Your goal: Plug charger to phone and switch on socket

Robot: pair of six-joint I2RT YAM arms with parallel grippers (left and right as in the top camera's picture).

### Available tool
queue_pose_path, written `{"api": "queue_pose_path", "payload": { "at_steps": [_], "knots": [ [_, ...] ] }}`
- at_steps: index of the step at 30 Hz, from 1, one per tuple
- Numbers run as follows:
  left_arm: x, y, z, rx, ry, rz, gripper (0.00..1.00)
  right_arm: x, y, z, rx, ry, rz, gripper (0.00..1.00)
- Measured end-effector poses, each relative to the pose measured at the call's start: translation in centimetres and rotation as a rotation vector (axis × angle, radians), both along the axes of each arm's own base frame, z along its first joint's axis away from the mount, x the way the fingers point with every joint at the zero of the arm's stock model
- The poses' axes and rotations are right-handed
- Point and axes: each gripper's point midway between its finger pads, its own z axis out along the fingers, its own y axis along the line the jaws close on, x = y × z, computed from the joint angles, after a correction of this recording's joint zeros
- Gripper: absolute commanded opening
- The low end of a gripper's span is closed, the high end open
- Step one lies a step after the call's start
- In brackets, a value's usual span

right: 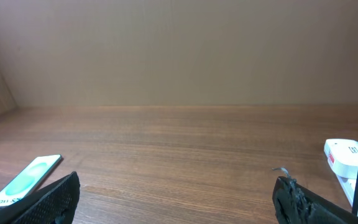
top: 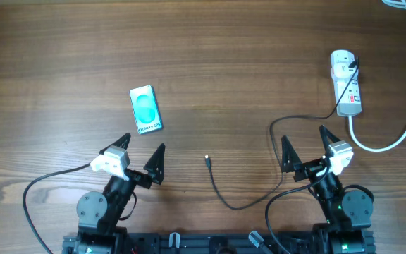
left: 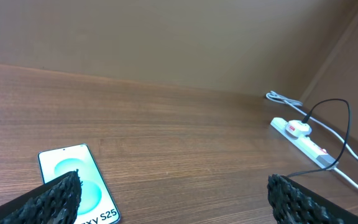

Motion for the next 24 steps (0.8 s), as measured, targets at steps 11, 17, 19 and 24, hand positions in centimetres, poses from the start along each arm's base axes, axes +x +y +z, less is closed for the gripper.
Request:
{"api": "queue_pose_path", "payload": {
  "at_steps": [11,17,19,24],
  "knots": [
    [0.0,0.0,0.5,-0.002,-0.019,0.0,1.0,0.0,0.0,0.0,0.0,0.0,0.0,1.0],
    [-1.2,0.6,4.5,-0.092,0.121,0.035,1.0,0.0,0.0,0.0,0.0,0.0,0.0,1.0],
    [-2.0,0.8,8.3,-0.105,0.188,0.047,1.0,0.0,0.0,0.0,0.0,0.001,0.0,1.0],
    [-2.9,0.4,20.5,-0.041,0.425,0.027,1.0,0.0,0.0,0.0,0.0,0.0,0.0,1.0]
  ]
}}
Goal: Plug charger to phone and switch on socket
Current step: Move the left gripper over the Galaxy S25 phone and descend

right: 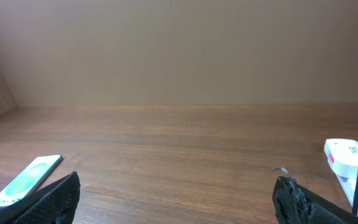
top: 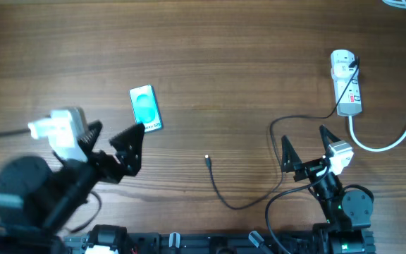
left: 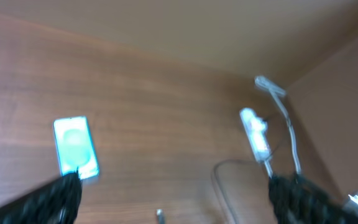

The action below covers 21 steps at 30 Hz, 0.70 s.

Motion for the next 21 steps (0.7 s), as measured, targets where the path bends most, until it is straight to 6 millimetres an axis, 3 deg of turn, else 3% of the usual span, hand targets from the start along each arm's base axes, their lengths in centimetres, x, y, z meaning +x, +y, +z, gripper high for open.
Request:
{"api": "queue_pose_path", "payload": {
  "at_steps": [2,3,5,6,7,9,12,16,21],
  "knots": [
    [0.2,-0.1,3.7,0.034,0.06,-0.02,1.0,0.0,0.0,0.0,0.003,0.001,0.0,1.0],
    [1.3,-0.3,6.0,0.037,0.037,-0.028,1.0,0.0,0.0,0.0,0.003,0.002,0.0,1.0],
    [3.4,-0.6,8.3,0.046,0.01,-0.037,0.96,0.0,0.0,0.0,0.003,0.001,0.0,1.0],
    [4.3,-0.8,8.5,0.048,0.014,-0.04,0.15,0.0,0.0,0.0,0.003,0.001,0.0,1.0],
    [5.2,-0.9,8.0,0.053,0.036,-0.044,0.04,0.0,0.0,0.0,0.003,0.001,0.0,1.0],
    [6.8,-1.2,6.5,0.058,0.095,-0.049,0.04,0.0,0.0,0.0,0.003,0.001,0.0,1.0],
    [7.5,-1.3,4.2,0.07,0.197,-0.053,0.04,0.0,0.0,0.0,0.003,0.001,0.0,1.0],
    [9.0,-1.1,-2.7,0.106,0.515,-0.035,0.04,0.0,0.0,0.0,0.003,0.001,0.0,1.0],
    [10.9,-0.3,-7.8,0.097,0.725,0.087,0.04,0.0,0.0,0.0,0.003,0.001,0.0,1.0]
  ]
}}
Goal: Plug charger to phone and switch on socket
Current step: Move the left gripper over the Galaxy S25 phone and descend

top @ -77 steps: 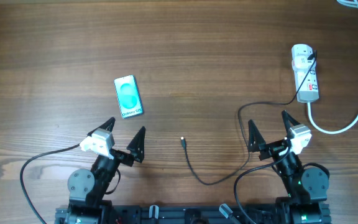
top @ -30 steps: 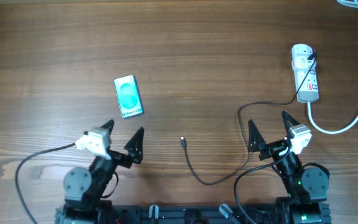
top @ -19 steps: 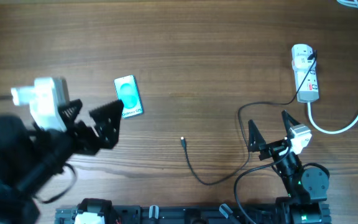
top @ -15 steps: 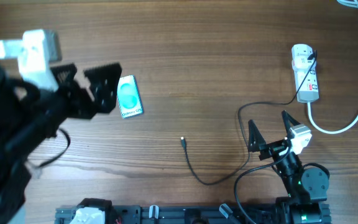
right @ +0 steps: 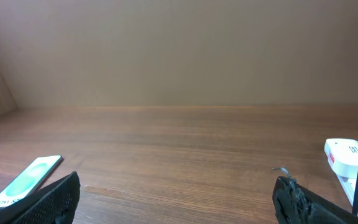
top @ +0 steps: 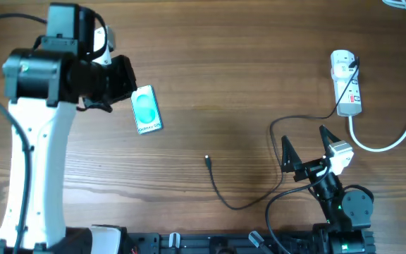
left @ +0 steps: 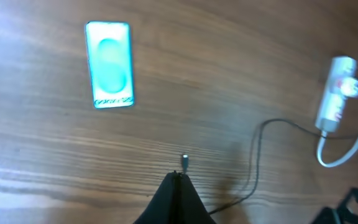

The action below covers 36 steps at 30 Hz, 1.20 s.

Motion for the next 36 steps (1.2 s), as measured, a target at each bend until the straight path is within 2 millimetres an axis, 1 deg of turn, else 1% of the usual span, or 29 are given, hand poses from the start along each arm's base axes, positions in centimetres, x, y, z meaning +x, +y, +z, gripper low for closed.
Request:
{"api": "queue_pose_path", "payload": {
  "at_steps": [3,6,7,9,10,11,13,16,17,20,23,25,27,30,32,34,36],
  "knots": [
    [0.3,0.5,-2.5,0.022,0.088,0.062,0.04,0.0,0.0,0.0,0.0,0.0,0.0,1.0],
    [0.2,0.7,-4.9,0.033,0.147,0.081,0.06,0.0,0.0,0.0,0.0,0.0,0.0,1.0],
    [0.6,0.7,-5.9,0.035,0.151,0.086,0.15,0.0,0.0,0.0,0.0,0.0,0.0,1.0],
    [0.7,0.7,-7.6,0.035,0.174,0.096,0.45,0.0,0.0,0.0,0.0,0.0,0.0,1.0],
    [0.8,0.7,-8.6,0.038,0.181,0.102,0.81,0.0,0.0,0.0,0.0,0.0,0.0,1.0],
    [1.2,0.7,-9.7,0.034,0.184,0.114,1.0,0.0,0.0,0.0,0.0,0.0,0.0,1.0],
    [1.7,0.7,-11.2,0.032,0.178,0.126,1.0,0.0,0.0,0.0,0.0,0.0,0.0,1.0],
    [2.1,0.8,-13.4,0.03,0.187,0.173,1.0,0.0,0.0,0.0,0.0,0.0,0.0,0.99],
    [2.3,1.3,-14.3,0.051,0.19,0.204,1.0,0.0,0.0,0.0,0.0,0.0,0.0,1.0],
    [3.3,2.4,-15.9,0.112,0.196,0.261,1.0,0.0,0.0,0.0,0.0,0.0,0.0,1.0],
    [4.5,3.1,-18.1,0.161,0.211,0.28,1.0,0.0,0.0,0.0,0.0,0.0,0.0,1.0],
    [5.0,3.5,-19.3,0.189,0.222,0.287,1.0,0.0,0.0,0.0,0.0,0.0,0.0,1.0],
    [5.7,3.6,-19.3,0.194,0.194,0.296,1.0,0.0,0.0,0.0,0.0,0.0,0.0,1.0],
    [7.4,3.7,-19.4,0.191,0.128,0.306,1.0,0.0,0.0,0.0,0.0,0.0,0.0,1.0],
    [7.9,3.8,-20.4,0.199,0.124,0.31,1.0,0.0,0.0,0.0,0.0,0.0,0.0,0.99],
    [8.2,4.0,-22.4,0.22,0.152,0.312,1.0,0.0,0.0,0.0,0.0,0.0,0.0,1.0],
    [8.1,4.0,-23.2,0.226,0.17,0.31,1.0,0.0,0.0,0.0,0.0,0.0,0.0,1.0]
  ]
}}
